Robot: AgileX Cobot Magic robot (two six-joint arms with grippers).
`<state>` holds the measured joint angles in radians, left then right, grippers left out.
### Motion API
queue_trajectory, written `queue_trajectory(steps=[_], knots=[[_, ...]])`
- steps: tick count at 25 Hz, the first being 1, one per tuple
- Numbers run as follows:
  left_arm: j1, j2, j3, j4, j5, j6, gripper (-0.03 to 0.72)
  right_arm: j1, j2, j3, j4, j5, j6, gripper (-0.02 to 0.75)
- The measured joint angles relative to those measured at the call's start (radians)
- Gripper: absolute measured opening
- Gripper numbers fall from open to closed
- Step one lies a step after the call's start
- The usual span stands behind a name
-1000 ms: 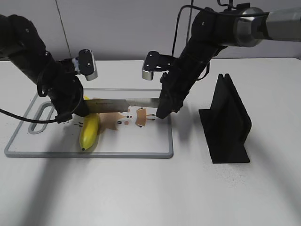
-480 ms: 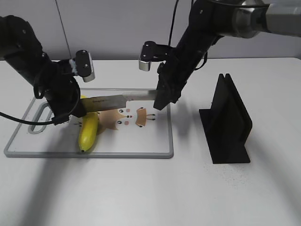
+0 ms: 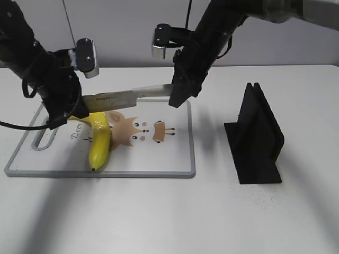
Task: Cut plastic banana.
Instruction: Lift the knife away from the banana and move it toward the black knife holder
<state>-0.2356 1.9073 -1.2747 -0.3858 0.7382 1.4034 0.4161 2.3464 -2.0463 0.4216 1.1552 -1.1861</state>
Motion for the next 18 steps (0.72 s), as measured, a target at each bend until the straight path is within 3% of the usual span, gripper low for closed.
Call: queue_trajectory(steps=[14, 18], knots=[[-0.001, -0.139, 0.005, -0.009, 0.094, -0.007, 0.012, 0.002, -0.113, -0.003, 0.008, 0.077, 0.024, 0.236], [-0.001, -0.192, 0.005, -0.009, 0.103, -0.008, 0.071, 0.003, -0.154, -0.003, 0.013, 0.078, 0.028, 0.237]])
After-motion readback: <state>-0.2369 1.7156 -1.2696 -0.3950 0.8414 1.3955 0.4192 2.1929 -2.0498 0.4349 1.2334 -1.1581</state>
